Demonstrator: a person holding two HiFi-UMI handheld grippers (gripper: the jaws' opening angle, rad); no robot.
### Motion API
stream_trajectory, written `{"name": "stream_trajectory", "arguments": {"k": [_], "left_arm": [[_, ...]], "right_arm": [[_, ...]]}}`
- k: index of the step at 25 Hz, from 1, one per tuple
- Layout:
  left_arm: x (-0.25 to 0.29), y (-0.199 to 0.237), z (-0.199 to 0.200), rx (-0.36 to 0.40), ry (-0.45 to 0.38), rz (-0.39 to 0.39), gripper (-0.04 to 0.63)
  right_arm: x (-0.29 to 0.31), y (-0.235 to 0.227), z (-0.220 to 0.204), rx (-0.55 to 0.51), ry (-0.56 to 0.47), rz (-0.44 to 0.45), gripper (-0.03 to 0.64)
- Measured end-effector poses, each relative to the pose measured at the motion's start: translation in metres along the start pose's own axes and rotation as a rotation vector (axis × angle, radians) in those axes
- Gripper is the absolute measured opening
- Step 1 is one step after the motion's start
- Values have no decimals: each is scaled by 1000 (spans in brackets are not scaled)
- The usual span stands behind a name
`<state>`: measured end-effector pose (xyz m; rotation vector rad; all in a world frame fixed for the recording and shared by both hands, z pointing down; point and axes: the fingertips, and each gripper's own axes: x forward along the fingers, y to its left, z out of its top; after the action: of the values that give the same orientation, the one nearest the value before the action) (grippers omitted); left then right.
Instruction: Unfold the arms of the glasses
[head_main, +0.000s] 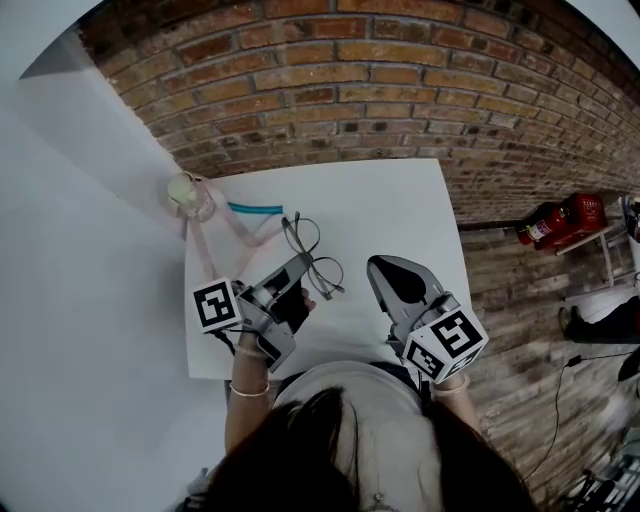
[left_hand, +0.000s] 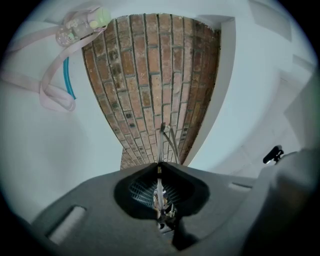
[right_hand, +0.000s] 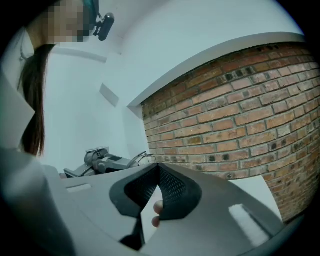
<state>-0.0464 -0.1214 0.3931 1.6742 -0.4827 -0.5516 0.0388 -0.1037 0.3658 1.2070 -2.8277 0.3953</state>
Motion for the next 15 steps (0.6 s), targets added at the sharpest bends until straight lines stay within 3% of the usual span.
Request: {"name": "stream_trajectory", "arguments": {"k": [15], "left_arm": [[0,0,9,-9,-16,-16,23]], "right_arm": [[8,39,-9,-25,26,171,66]]}}
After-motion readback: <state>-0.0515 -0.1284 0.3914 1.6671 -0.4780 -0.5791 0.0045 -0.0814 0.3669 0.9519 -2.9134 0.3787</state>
